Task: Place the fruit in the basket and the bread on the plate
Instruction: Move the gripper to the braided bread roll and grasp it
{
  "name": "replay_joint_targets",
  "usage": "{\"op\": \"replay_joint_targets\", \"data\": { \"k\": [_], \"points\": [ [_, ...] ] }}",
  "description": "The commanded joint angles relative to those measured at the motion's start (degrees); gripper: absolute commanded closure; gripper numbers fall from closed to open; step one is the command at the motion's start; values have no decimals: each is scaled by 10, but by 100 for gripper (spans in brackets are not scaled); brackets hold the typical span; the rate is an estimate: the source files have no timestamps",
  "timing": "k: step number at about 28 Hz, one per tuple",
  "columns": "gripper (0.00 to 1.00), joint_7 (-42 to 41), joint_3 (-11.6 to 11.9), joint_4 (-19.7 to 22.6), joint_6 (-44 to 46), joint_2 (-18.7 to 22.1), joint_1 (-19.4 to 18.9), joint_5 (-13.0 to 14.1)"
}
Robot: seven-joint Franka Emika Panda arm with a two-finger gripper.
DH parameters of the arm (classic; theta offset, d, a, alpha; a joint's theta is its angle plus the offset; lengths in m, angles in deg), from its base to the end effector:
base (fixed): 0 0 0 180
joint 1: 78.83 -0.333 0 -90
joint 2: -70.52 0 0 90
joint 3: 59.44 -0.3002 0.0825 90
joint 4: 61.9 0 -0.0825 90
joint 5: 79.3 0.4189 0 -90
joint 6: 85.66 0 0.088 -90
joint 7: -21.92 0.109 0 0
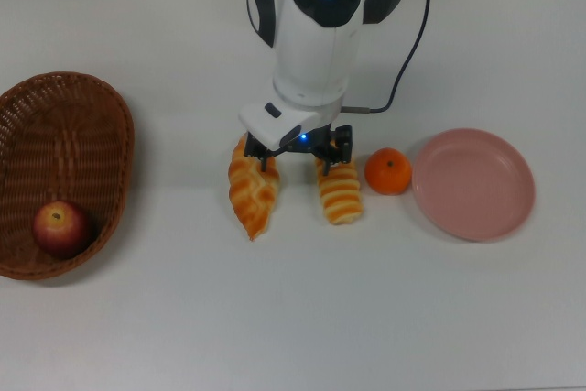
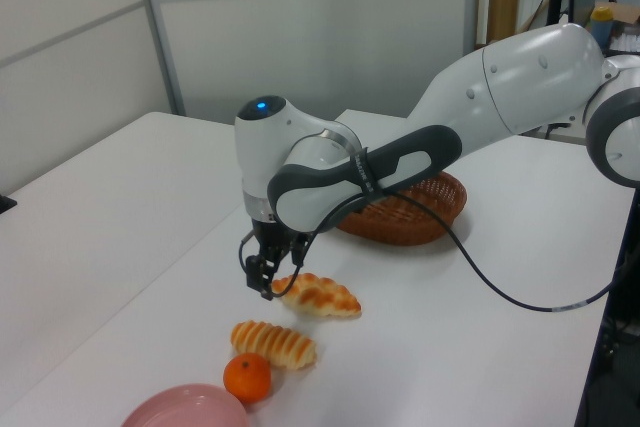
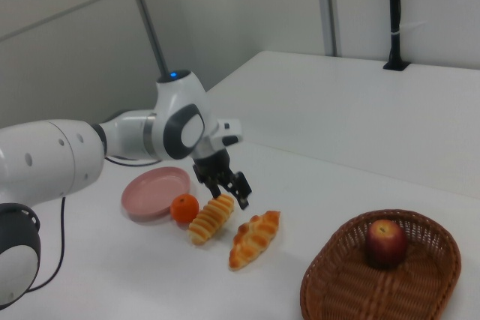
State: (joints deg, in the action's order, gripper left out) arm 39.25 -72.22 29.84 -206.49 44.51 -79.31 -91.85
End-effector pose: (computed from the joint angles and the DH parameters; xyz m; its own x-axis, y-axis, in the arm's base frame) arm 0.6961 0.1357 0.3474 0.9959 0.0133 0.0894 0.0067 -0.9972 0.0744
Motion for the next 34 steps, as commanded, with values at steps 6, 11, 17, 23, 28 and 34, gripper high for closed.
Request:
{"op": "replay_joint_targets", "data": {
  "k": [6, 11, 17, 23, 28, 34],
  "points": [
    [0, 70, 16, 110, 2, 15, 7, -91],
    [0, 75, 16, 109, 0, 9, 7, -95],
    [31, 69, 17, 103, 0, 10, 28, -95],
    [80, 67, 16, 91, -1, 10, 47, -92],
    [100, 65, 17, 91, -1, 12, 46, -94],
    [100, 66, 16, 90, 2, 32, 46, -88]
  ]
}}
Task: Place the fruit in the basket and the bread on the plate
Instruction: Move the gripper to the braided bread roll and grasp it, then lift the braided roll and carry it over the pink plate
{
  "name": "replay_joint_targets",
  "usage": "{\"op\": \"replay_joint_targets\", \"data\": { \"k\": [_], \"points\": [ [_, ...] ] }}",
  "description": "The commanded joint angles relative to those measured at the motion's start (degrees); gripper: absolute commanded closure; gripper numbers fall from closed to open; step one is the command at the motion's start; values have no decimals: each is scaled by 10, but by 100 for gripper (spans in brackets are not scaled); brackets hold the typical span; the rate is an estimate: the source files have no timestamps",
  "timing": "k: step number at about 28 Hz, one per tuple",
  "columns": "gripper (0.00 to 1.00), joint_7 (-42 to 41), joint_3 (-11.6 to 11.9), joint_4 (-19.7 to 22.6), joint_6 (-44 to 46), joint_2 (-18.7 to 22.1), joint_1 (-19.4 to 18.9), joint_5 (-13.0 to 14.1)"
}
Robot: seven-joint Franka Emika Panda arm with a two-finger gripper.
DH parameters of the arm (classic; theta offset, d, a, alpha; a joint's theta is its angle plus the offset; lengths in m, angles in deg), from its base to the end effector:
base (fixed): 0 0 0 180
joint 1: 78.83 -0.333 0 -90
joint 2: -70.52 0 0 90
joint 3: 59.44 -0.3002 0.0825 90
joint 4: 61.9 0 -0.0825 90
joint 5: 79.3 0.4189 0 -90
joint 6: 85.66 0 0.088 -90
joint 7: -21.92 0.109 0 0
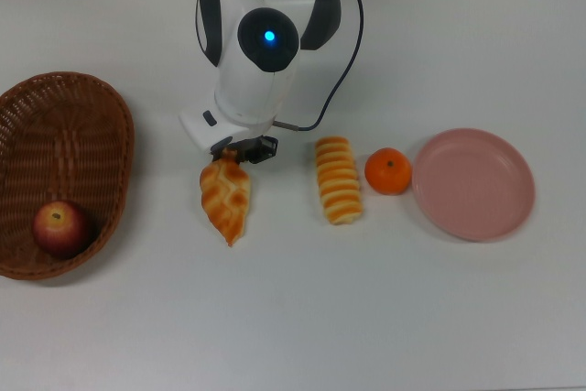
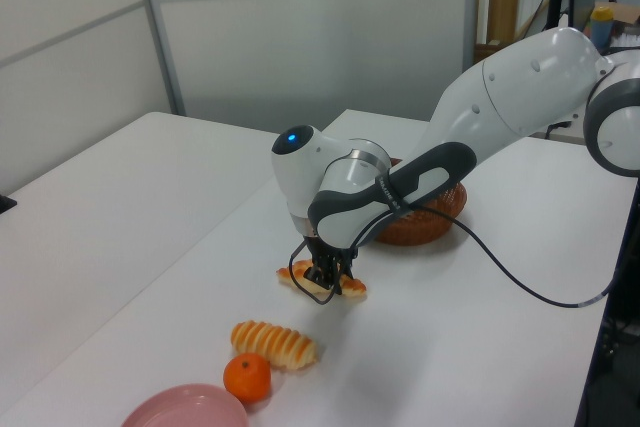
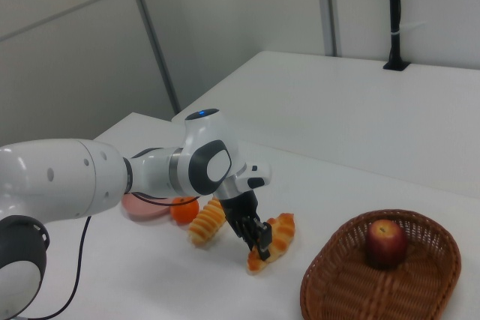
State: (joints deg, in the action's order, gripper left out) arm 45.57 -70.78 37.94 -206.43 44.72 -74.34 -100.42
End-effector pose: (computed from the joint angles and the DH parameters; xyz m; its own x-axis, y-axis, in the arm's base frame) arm 0.6721 0.0544 0.2808 0.9942 -0.1075 0.0040 -0.1055 -0.9671 0.2314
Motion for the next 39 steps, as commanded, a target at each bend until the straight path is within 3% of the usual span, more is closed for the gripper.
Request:
{"op": "replay_joint_targets", "data": {
  "k": [1, 6, 9, 14, 21, 29, 34, 39],
  "points": [
    [100, 3, 0, 9, 4, 40, -4, -1],
    [100, 1, -3, 9, 6, 68, -7, 31],
    [100, 2, -8, 8, 6, 75, -11, 36],
    [100, 7, -12, -13, 4, 73, -65, 36],
    [100, 67, -11, -77, -1, 40, -147, 13],
    [100, 69, -11, -102, -45, 3, -218, 5],
    [99, 73, -11, -107, -84, -33, -246, -22],
    [98, 81, -10, -107, -96, -42, -256, -27]
  ]
}}
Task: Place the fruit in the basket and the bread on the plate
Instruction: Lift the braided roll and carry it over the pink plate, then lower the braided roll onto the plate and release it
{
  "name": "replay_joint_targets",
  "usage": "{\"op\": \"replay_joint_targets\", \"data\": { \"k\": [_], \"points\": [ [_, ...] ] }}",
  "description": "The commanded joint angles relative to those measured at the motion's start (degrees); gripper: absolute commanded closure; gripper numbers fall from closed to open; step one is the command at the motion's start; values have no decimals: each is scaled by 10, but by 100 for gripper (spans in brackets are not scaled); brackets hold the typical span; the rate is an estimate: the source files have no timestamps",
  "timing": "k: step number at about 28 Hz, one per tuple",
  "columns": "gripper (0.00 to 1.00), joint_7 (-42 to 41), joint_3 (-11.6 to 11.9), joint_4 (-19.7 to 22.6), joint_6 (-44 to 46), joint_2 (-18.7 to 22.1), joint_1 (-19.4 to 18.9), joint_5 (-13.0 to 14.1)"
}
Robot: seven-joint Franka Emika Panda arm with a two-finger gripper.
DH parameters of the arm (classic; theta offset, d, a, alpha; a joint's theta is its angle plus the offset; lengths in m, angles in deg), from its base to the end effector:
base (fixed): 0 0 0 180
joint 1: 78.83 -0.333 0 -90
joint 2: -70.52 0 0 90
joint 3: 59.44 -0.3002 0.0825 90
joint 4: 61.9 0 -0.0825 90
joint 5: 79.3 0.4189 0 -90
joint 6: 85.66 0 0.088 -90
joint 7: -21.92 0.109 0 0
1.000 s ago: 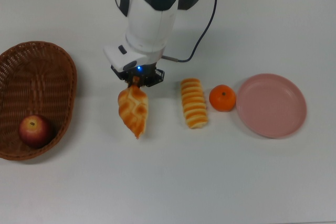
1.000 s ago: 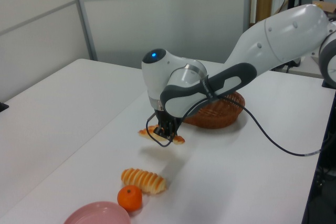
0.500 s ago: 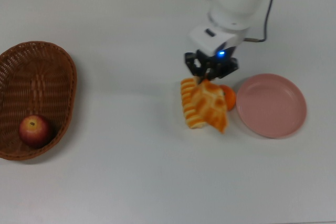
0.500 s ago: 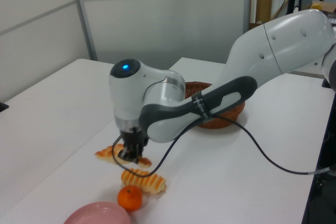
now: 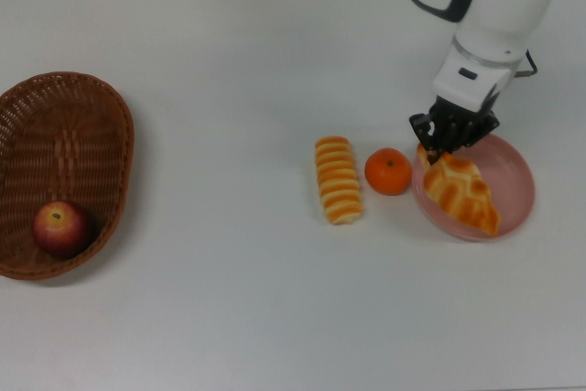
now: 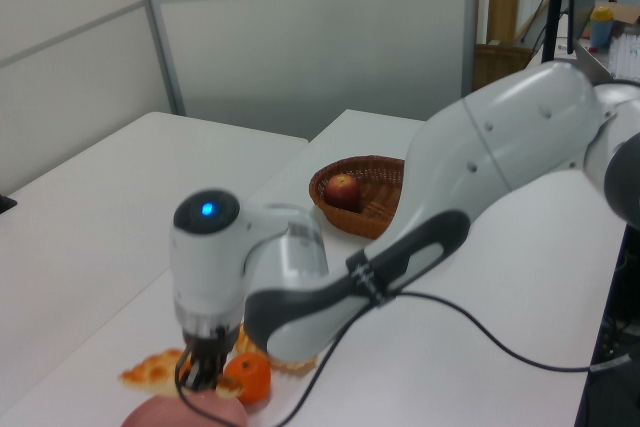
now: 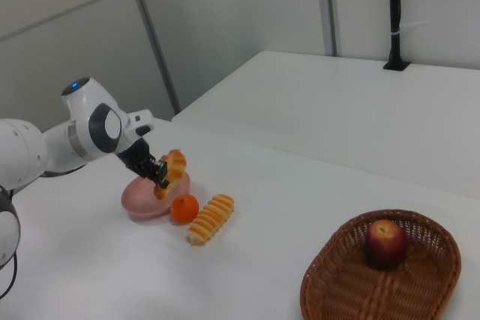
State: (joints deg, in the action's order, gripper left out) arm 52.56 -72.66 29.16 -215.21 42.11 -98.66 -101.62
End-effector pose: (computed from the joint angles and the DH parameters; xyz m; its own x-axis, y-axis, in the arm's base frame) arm 0.6262 0.3703 0.3404 0.9370 0.2297 0.2632 0.2070 -0.9720 0.1115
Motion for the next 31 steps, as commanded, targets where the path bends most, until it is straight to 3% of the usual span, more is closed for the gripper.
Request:
{"op": "replay_joint_targets", "data": {
  "k": [1, 4, 5, 7, 8, 18, 23, 31],
  "points": [
    [97, 11, 8, -19, -8, -15, -14, -15],
    [91, 10, 8, -18, -8, -15, -19, -15],
    [68, 9, 8, -18, -8, -15, -19, -16],
    [12, 8, 8, -17, -5, -15, -19, -18],
    [0, 8, 8, -16, -3, -14, -19, -19],
    [0, 27, 6, -15, 40, 5, -21, -5],
    [0, 30, 6, -12, 98, 36, -22, 14],
    [0, 28, 16, -11, 135, 41, 1, 21]
  ]
}}
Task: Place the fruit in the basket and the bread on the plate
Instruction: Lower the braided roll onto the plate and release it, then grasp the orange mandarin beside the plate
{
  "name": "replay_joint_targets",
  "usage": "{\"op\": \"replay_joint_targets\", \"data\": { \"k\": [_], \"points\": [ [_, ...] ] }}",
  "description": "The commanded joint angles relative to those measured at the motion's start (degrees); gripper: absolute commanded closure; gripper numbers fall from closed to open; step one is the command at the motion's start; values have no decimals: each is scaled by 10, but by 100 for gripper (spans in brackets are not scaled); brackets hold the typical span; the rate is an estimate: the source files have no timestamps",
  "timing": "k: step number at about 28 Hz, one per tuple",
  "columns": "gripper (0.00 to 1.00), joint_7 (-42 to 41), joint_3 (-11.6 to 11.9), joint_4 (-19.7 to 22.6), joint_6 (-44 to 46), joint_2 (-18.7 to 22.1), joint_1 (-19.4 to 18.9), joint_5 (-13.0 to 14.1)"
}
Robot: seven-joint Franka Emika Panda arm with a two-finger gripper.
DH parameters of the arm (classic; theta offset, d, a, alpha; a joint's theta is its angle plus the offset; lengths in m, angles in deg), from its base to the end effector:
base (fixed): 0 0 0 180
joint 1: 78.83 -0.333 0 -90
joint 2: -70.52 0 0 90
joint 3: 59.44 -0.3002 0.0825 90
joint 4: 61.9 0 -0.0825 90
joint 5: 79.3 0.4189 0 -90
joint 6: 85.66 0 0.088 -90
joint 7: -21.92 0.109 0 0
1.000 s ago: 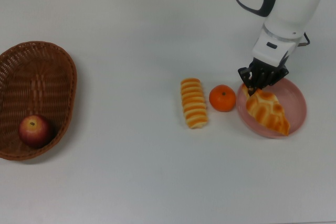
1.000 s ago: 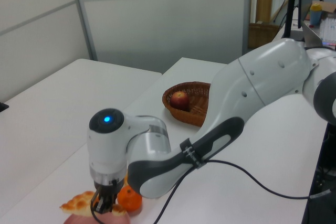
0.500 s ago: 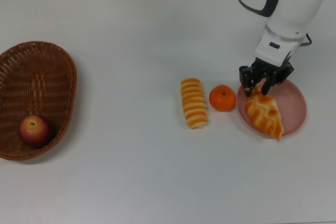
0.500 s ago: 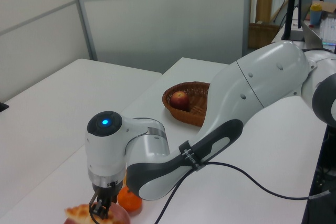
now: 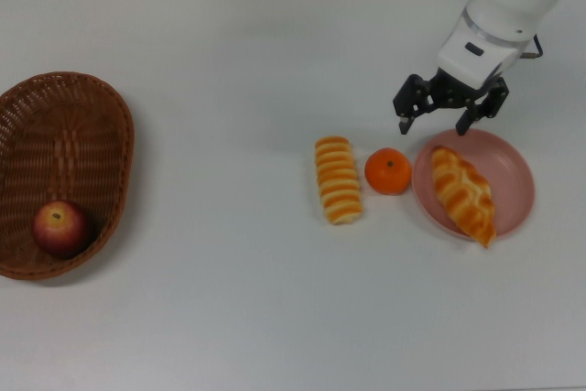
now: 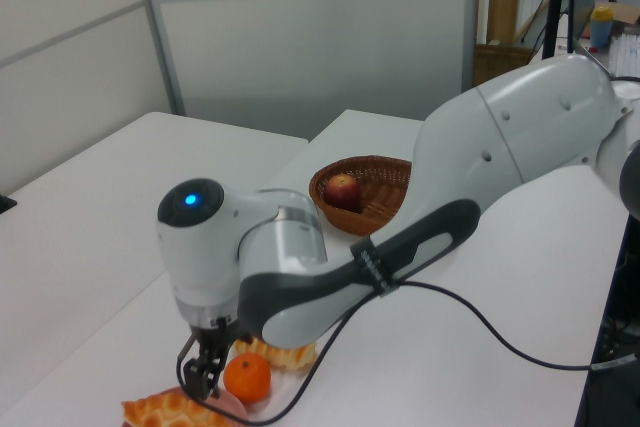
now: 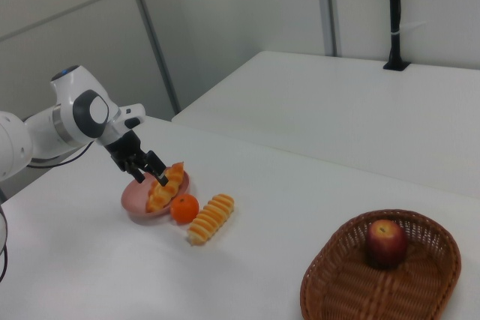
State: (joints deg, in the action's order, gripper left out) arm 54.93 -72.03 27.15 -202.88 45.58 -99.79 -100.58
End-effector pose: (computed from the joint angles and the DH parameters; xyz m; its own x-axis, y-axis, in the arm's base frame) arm 0.6152 0.3610 0.3796 0.9712 0.1589 0.1776 0.1271 -0.9758 0.1778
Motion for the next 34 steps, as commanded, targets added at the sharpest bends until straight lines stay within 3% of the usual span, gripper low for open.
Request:
{"op": "replay_joint_targets", "data": {
  "k": [1, 27, 30, 34],
  "points": [
    [0, 4, 11, 10, 11, 5, 15, 10],
    [0, -2, 14, 25, -32, -50, 44, -10],
    [5, -2, 14, 25, -39, -57, 46, -15],
    [29, -2, 14, 27, -55, -64, 46, -31]
  ]
}}
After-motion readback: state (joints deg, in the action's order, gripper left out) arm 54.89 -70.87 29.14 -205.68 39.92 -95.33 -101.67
